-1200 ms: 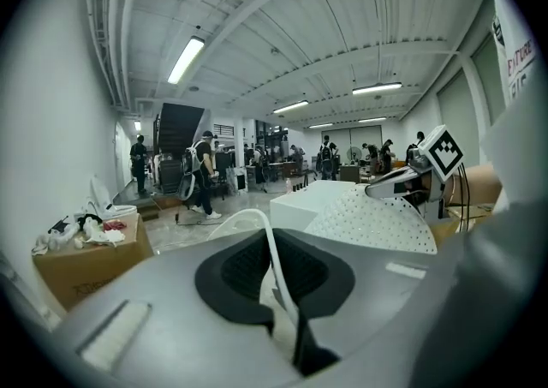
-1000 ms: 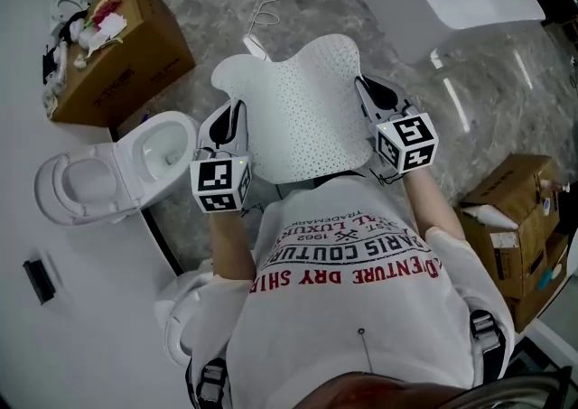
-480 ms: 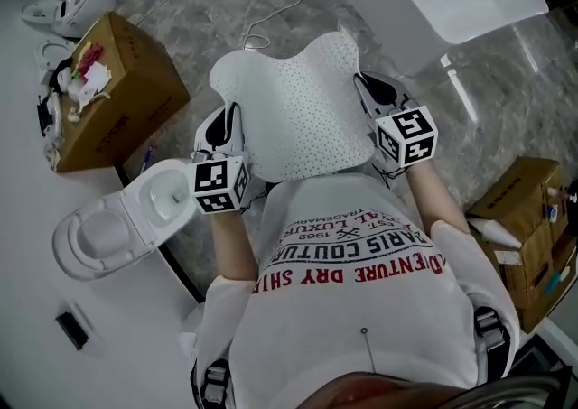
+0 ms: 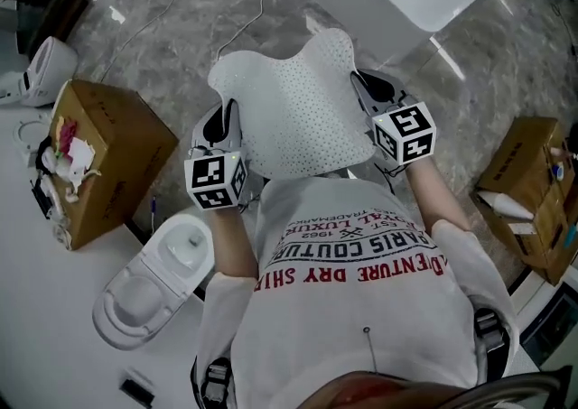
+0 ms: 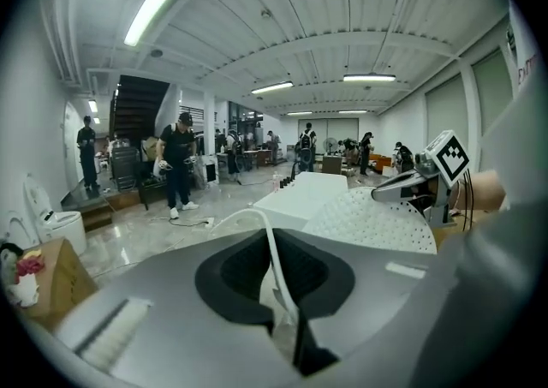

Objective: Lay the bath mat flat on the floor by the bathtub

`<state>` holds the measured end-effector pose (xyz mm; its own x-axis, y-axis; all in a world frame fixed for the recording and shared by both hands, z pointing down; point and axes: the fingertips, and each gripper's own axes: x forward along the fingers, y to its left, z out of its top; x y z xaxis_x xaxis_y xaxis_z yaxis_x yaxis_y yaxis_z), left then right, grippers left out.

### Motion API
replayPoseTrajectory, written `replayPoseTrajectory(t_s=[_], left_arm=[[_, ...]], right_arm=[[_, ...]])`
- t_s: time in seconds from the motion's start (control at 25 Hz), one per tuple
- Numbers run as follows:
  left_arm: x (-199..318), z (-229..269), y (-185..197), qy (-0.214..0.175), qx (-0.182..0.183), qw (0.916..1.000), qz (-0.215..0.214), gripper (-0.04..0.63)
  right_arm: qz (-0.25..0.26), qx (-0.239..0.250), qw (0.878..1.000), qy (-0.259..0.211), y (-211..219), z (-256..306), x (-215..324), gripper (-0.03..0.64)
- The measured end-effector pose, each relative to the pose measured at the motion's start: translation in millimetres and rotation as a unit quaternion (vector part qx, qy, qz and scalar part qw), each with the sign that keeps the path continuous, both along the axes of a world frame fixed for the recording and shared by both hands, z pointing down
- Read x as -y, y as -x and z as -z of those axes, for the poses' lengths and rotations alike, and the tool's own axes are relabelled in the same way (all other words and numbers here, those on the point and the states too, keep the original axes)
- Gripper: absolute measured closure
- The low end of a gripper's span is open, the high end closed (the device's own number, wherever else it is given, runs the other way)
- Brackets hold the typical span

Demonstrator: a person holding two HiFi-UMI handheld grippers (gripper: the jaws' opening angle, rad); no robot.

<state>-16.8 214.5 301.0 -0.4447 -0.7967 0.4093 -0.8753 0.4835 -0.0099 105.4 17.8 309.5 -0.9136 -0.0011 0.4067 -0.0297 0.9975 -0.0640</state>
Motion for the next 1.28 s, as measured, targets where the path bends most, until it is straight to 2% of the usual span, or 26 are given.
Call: replayPoseTrajectory(t_s=[0.12,0.32,0.48,0.68,0.84,1.0,1.16,1.28], left_arm=[[43,-2,49,-0.002,-0.008,0.9987,-0.051,0.575],[105,3,136,-0.001,-0.018,0.9918,-0.126,0.575],[149,4,199,0.006,-0.025,0.9817,-0.189,0.575],[198,-1,244,0.025,-0.022,0.9654,-0.259,0.575],[234,-15,266,0.037,-0.047,0.9589,-0.277,0.575],[267,-36,266,0.05,-0.058,0.9518,-0.297,0.575],[303,-50,265,0.046,-0.056,0.9492,-0.306,0.574],[327,-63,258,0.039,-0.058,0.9425,-0.327,0.575]], right_arm=[[-0.047,-0.007,0.999,0.0,32,-1,27,0.603],[-0.118,-0.018,0.993,0.007,98,1,69,0.603],[-0.175,-0.02,0.984,0.009,147,1,94,0.603],[-0.224,-0.022,0.974,0.021,187,-7,116,0.603],[-0.233,-0.031,0.972,0.021,201,-22,124,0.603],[-0.264,-0.05,0.962,0.041,192,-50,145,0.603],[-0.292,-0.053,0.954,0.05,180,-64,177,0.603],[-0.315,-0.057,0.946,0.047,168,-73,196,0.603]])
